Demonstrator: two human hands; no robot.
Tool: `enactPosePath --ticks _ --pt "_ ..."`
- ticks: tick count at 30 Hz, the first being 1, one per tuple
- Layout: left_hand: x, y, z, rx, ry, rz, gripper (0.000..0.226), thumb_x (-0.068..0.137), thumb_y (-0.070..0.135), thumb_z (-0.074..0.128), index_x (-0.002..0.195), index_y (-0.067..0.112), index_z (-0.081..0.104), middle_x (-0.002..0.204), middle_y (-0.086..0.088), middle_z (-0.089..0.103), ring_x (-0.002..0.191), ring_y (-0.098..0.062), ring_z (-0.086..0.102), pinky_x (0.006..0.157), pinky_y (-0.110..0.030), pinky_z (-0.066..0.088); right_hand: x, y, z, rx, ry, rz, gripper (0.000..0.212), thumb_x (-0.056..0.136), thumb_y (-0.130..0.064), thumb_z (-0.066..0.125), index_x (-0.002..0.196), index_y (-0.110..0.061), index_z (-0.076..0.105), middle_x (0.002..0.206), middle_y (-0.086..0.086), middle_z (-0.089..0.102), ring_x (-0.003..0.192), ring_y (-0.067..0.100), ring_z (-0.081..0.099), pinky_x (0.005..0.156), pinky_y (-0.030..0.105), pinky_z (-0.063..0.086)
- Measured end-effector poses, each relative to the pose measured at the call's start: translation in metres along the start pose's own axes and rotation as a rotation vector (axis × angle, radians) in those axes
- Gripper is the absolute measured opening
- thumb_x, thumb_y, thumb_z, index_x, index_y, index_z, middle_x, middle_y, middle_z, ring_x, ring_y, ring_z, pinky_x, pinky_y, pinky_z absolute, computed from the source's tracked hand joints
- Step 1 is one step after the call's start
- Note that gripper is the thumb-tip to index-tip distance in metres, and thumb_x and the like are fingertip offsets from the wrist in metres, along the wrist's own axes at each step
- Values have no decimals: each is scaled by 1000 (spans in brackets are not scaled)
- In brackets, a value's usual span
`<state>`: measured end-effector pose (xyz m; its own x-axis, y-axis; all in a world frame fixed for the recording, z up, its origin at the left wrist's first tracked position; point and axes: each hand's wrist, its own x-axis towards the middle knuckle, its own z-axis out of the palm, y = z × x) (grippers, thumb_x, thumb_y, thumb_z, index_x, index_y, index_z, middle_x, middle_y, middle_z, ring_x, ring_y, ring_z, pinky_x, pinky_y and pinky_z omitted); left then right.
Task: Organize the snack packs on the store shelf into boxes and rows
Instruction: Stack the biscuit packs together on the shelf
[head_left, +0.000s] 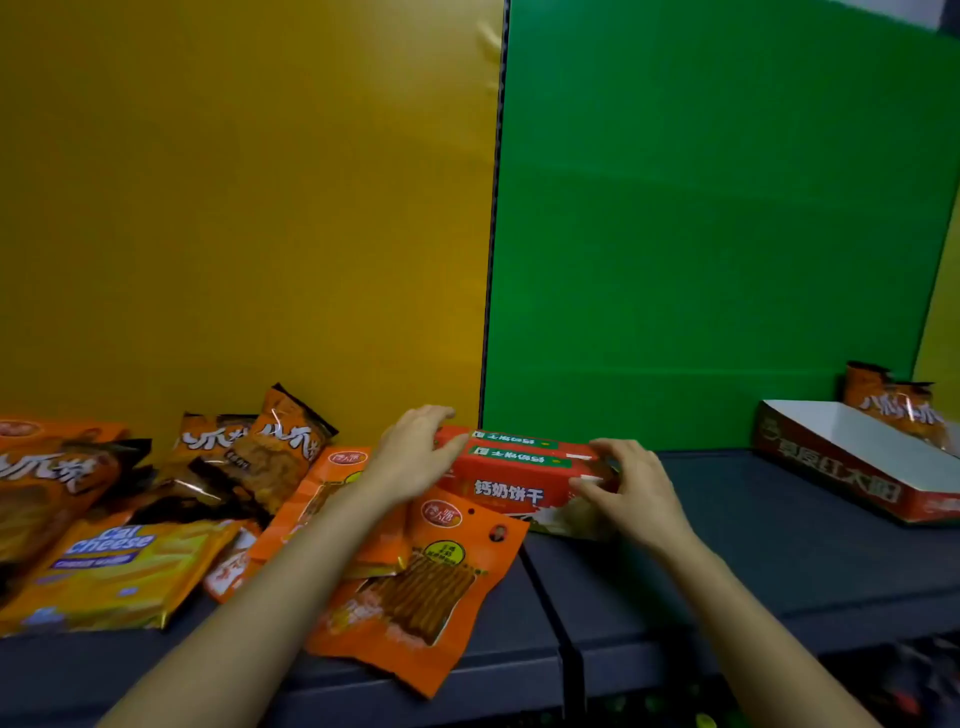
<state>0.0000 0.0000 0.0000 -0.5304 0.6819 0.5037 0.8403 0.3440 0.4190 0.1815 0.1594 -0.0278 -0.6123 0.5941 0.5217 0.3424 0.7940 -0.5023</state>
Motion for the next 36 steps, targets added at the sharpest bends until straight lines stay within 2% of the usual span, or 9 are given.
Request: enactPosePath --ticks 7,11,15,20,23,27,30,33,36 --pt "30 -29 6 -84 -66 -91 52 94 33 50 139 10 40 145 -10 41 132 -24 39 104 -34 35 9 16 12 278 1 182 77 65 -25 84 130 -15 45 121 0 50 107 15 51 96 37 48" --pt "41 -43 11 -251 -133 -183 55 93 33 51 140 9 36 146 -12 40 128 -24 44 91 -28 41 6 24 18 460 -75 297 73 62 -22 86 120 -21 43 109 -2 56 99 17 60 87 35 53" --pt "48 -50 17 -369 -254 -232 53 95 27 49 142 9 31 146 -14 37 105 -14 47 73 -18 43 2 35 27 484 -160 326 66 58 -29 88 113 -21 51 105 -4 65 93 13 65 81 28 53" --pt "59 -58 21 -467 -306 -275 56 94 31 50 142 9 30 146 -14 36 124 -26 45 86 -29 41 0 46 12 562 -193 326 56 58 -23 86 105 -25 54 104 1 68 93 16 68 80 29 55" --pt "65 -62 25 -463 -368 -257 64 89 26 60 142 9 28 146 -15 36 127 -28 44 89 -30 44 -7 55 -3 613 -202 335 76 49 -28 87 116 -17 53 106 6 69 94 20 69 80 29 55" --pt "74 -67 32 -400 -409 -248 78 74 19 76 139 8 32 138 -14 45 116 -24 50 99 -34 43 -22 67 -27 626 -163 343 106 17 -52 91 112 -21 53 102 5 72 88 16 72 70 23 55" --pt "78 -64 38 -355 -414 -245 78 68 18 81 133 11 39 124 -9 52 108 -22 52 90 -32 44 -36 76 -39 667 -130 341 103 18 -50 92 109 -20 54 97 4 74 85 16 73 63 19 56" --pt "81 -64 38 -395 -431 -237 69 65 19 83 122 14 46 112 -6 54 92 -16 55 72 -25 46 -46 77 -46 721 -136 367 86 42 -36 92 116 -14 54 98 6 75 88 21 73 65 21 57" --pt "83 -61 32 -428 -446 -192 61 63 22 83 113 16 49 110 -7 56 84 -14 56 61 -22 46 -52 78 -49 733 -114 380 103 30 -47 93 118 -10 55 104 10 74 95 26 71 76 29 59"
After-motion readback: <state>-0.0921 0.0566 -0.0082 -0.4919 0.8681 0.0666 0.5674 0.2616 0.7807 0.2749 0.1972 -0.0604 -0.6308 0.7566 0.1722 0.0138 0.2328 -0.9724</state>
